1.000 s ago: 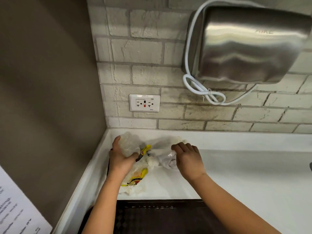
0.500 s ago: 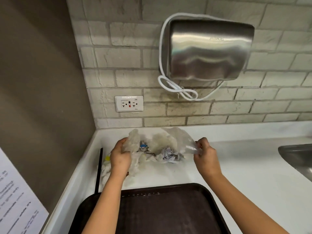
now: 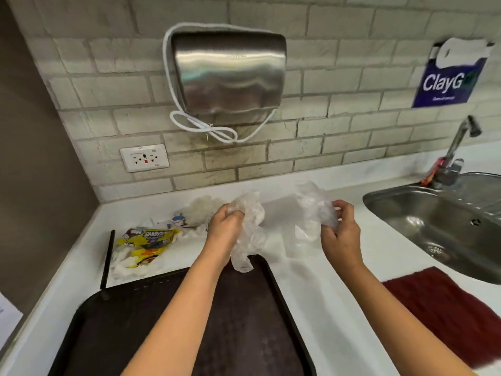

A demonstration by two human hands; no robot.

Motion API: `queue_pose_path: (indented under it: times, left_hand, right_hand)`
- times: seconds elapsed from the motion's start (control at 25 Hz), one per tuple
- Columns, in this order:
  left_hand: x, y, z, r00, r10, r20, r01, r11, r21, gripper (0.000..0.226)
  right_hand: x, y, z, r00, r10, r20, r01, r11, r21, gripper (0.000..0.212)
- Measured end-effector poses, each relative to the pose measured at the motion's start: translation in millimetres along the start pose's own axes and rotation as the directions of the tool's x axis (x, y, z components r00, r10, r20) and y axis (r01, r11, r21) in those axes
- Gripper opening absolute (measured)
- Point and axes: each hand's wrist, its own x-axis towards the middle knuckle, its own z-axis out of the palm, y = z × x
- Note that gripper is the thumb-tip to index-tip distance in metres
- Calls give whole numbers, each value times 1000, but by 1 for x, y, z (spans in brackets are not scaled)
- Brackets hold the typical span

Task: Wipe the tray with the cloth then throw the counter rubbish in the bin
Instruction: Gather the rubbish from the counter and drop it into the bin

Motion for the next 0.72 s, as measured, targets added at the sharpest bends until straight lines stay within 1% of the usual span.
queue_pose_path:
  times: [0.12, 0.16, 0.24, 0.4, 0.48, 0.56, 0.6, 0.64, 0.72]
  left_hand:
    - [-38, 10, 46, 993, -41, 113, 51, 995, -82, 13]
    - [-51, 11, 57, 988, -53, 147, 67, 994, -90, 14]
    - [-81, 7, 85, 977, -79, 200, 91, 994, -54, 15]
    - [-148, -11, 139, 967, -124, 223, 126, 992, 7, 16]
    - [-181, -27, 159, 962, -151, 227, 161, 987, -24, 16]
    - [-216, -49, 174, 959, -186, 216, 212, 972, -103, 40]
    - [-232, -61, 179, 960, -197, 201, 228, 963, -143, 47]
    - [-247, -72, 183, 961, -201, 188, 232, 959, -162, 51]
    - [-276, -94, 191, 960, -204, 189, 229, 966, -117, 52]
  right_hand:
    - [-10, 6, -48, 998, 39, -39, -37, 998, 47, 36]
    - [-14, 7, -61, 998, 50, -41, -47, 996, 70, 35]
    - [-29, 13, -96, 999, 45, -24, -42, 994, 105, 32]
    - [-66, 37, -168, 999, 22, 33, -27, 988, 155, 29]
    - [-85, 52, -200, 998, 12, 62, -23, 982, 186, 29]
    - [-109, 69, -230, 997, 8, 80, -26, 973, 229, 30]
    - [-120, 78, -243, 996, 5, 89, -28, 967, 252, 32]
    - [-130, 88, -255, 994, 7, 107, -35, 966, 257, 35]
    - [-151, 106, -273, 985, 11, 170, -52, 970, 238, 44]
